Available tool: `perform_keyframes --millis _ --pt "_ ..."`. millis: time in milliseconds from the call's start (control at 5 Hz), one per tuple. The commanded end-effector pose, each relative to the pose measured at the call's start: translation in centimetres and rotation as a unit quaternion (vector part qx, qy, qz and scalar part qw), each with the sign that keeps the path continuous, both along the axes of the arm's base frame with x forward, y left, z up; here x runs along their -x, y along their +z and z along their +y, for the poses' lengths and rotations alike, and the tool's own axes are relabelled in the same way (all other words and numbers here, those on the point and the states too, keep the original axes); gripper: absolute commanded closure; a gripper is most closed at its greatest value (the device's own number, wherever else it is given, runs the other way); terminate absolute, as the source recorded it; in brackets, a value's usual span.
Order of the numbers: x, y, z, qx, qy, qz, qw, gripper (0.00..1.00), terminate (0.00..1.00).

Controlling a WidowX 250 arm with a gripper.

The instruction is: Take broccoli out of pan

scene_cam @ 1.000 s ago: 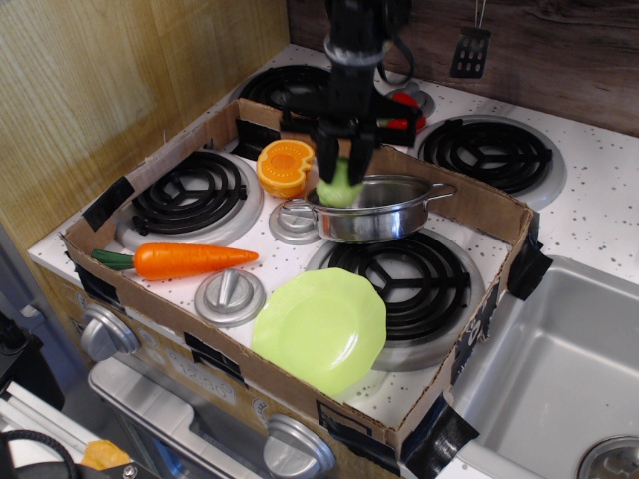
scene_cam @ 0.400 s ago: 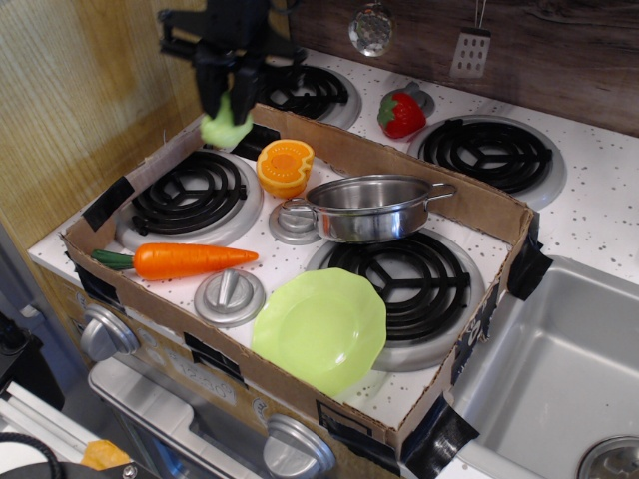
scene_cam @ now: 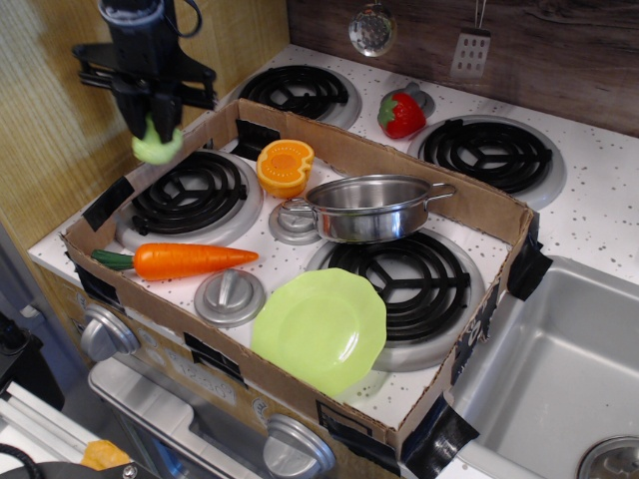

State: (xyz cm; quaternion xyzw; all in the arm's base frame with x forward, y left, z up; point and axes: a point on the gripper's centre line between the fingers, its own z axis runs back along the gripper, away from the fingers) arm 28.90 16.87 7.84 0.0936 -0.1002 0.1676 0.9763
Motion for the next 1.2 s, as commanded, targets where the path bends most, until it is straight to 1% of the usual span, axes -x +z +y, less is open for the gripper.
perform_keyframes --millis 0,200,400,600,800,1000 --pt "-0.6 -2.9 0.4 0.033 0.009 -0.039 0.9986 1.0 0.0" --pt "-2.1 -3.4 0.2 0.038 0.011 -0.045 0.9982 1.0 0.0" --pt "-2.8 -3.2 0.2 0.041 0.0 -0.043 0.9983 0.0 0.0" --pt "-3.5 -2.4 0.1 0.04 -0.007 -0.035 0.9986 0.0 0.0" --pt "-3.8 -0.5 0.2 0.012 -0.002 -0.03 0.9995 0.0 0.0" --pt "-3.4 1.7 0.3 -0.01 0.005 -0.022 0.9997 0.0 1.0"
